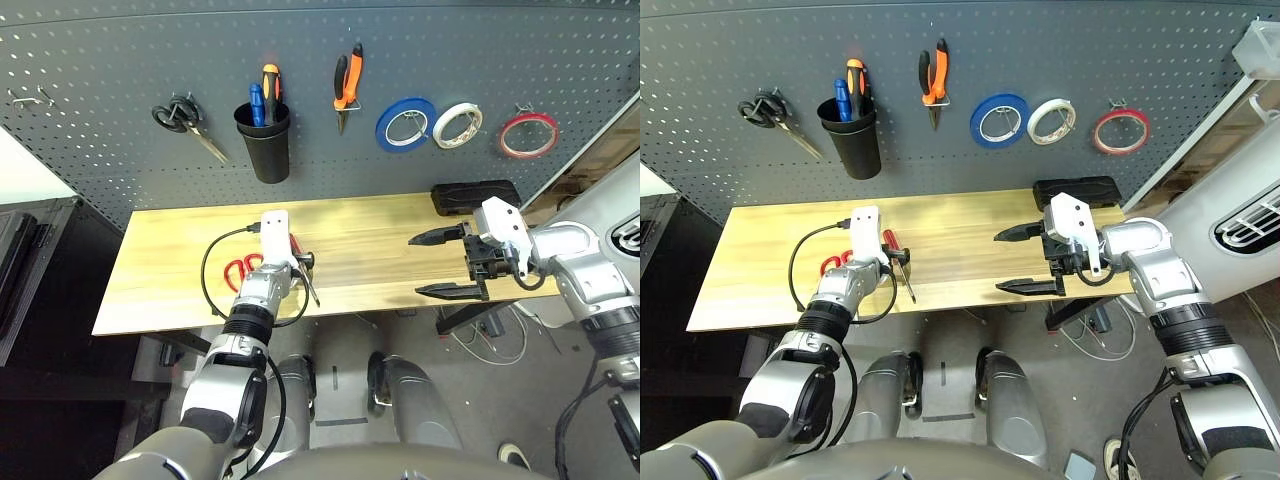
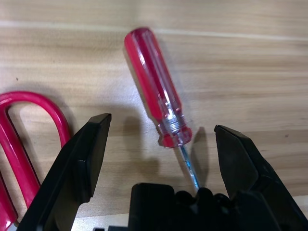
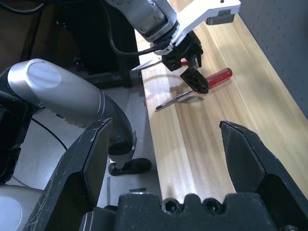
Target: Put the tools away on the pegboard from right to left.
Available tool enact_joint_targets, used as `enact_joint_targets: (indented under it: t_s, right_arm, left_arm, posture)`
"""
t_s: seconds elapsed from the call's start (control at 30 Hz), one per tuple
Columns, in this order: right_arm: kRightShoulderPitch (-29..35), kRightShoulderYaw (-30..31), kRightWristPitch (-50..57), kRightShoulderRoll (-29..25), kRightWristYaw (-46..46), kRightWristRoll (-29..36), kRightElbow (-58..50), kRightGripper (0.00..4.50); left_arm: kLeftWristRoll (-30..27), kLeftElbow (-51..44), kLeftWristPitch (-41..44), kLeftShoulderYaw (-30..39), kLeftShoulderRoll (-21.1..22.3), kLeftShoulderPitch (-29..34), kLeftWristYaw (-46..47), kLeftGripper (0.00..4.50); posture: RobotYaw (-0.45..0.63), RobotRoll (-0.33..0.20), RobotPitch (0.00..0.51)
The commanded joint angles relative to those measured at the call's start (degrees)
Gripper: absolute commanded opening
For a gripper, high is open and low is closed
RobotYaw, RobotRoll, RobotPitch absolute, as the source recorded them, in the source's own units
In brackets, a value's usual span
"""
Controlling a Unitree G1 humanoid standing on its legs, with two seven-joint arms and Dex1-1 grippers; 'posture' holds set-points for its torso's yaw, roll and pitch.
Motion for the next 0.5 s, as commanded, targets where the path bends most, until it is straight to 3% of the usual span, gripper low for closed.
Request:
enact_joint_targets:
  t_s: [0.03, 0.13, 0.23, 0.5]
  right_arm:
    - [1.93, -1.04, 0.67, -1.22, -0.29, 0.56, -1.73, 4.46]
    - [3.01, -1.39, 1.89, -1.69, -0.97, 1.08, -3.60, 4.46]
    - [4.02, -1.74, 2.43, -2.26, -1.53, 1.38, -4.73, 4.50]
    - [4.36, -2.55, 2.71, -3.07, -1.93, 1.38, -5.16, 4.50]
  left_arm:
    - [0.69, 2.75, -1.59, 0.76, -0.38, -1.14, 0.86, 4.50]
    - [0.35, 5.63, -4.03, 1.81, -0.55, -2.08, 1.59, 4.50]
    - [-0.12, 8.33, -6.08, 2.58, -1.21, -3.03, 1.31, 3.85]
    - [0.02, 9.45, -6.95, 3.29, -2.47, -3.62, 1.06, 0.88]
  posture:
    - [-0.06, 0.000, 0.228]
    - [-0.07, 0.000, 0.236]
    - [-0.07, 0.000, 0.236]
    - [-0.08, 0.000, 0.228]
